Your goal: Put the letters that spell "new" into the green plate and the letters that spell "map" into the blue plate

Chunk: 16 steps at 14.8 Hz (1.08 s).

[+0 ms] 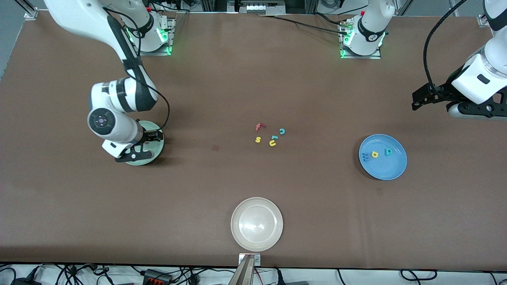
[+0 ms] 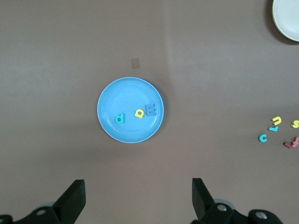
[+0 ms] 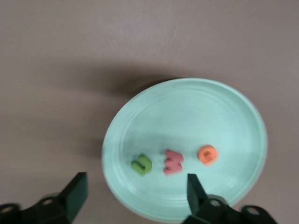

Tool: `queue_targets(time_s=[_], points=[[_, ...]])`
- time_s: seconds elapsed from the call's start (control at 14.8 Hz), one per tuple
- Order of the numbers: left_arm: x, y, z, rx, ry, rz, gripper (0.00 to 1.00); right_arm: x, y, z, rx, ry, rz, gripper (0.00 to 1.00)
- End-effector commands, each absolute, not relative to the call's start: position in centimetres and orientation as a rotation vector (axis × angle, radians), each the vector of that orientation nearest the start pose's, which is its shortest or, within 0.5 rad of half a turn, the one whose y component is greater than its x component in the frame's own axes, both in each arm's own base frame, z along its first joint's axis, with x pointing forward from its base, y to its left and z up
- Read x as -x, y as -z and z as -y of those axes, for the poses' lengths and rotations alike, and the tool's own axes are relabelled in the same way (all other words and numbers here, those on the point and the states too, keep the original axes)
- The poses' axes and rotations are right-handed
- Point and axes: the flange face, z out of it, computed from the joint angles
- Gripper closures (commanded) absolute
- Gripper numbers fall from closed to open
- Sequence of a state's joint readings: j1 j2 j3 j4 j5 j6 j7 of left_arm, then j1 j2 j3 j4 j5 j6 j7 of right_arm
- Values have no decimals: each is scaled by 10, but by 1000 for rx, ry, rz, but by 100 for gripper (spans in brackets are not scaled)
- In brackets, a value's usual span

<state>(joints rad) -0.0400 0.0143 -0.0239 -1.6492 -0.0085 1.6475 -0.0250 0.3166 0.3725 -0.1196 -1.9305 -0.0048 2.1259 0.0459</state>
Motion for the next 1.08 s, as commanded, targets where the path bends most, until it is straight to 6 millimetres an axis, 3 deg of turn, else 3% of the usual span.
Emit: queue_targets(time_s=[0.0, 0.14, 0.34, 0.47, 0.61, 0.81, 1.01], points=[[-555, -593, 37, 3128, -26, -102, 0, -591, -367, -114, 3179, -250, 201, 0], [-555, -594, 38, 3128, -21, -102, 0, -594, -414, -107, 3175, -266, 188, 0], [-556, -597, 40, 3129, -11, -107, 0, -609, -486, -73, 3174, -241, 102, 0], [-557, -596, 37, 3129, -19, -102, 0, -620, -528, -55, 3174, -117, 84, 0], [-558, -595, 37, 3129, -19, -102, 0, -626, -550, -34, 3171, -42, 32, 0], [-558, -595, 37, 3129, -19, -102, 0, -622, -567, 23, 3158, -3, -101, 0], [-558, -595, 38, 3129, -19, -104, 0, -607, -595, 66, 3159, 62, -25, 0]])
